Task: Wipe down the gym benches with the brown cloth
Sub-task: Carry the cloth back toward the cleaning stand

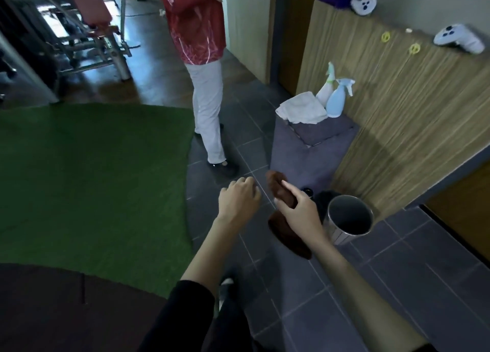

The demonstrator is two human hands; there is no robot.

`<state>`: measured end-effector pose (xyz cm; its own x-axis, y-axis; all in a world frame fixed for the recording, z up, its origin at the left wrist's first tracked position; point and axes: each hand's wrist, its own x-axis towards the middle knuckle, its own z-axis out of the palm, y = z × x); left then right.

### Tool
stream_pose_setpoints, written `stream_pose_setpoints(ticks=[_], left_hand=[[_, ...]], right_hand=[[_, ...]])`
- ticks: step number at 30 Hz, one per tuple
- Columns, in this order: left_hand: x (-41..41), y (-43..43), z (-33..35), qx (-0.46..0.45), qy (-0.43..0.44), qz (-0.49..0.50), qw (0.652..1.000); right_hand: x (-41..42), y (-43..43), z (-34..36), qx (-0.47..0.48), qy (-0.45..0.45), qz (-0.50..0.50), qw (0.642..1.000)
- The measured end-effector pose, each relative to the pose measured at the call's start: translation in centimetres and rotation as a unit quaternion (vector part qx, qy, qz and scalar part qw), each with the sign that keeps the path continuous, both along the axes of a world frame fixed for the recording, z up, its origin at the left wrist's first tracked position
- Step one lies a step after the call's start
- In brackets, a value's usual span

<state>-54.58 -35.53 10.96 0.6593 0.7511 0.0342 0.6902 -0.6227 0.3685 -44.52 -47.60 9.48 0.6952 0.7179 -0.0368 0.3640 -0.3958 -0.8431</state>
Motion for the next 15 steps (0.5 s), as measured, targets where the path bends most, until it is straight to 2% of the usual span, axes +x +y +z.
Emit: stream_pose_setpoints(ticks=[7, 15], left_hand=[[8.4, 12.3, -1.1, 0.027, 0.015, -0.110, 0.993], [18.8, 22.4, -1.8, -0.002, 0.063, -0.208, 0.976]], right_hand=[[6.0, 10.7, -0.9, -0.007, -0.006, -0.097, 0.995], [13.6, 18.5, -2.7, -0.021, 0.019, -0.206, 0.978]])
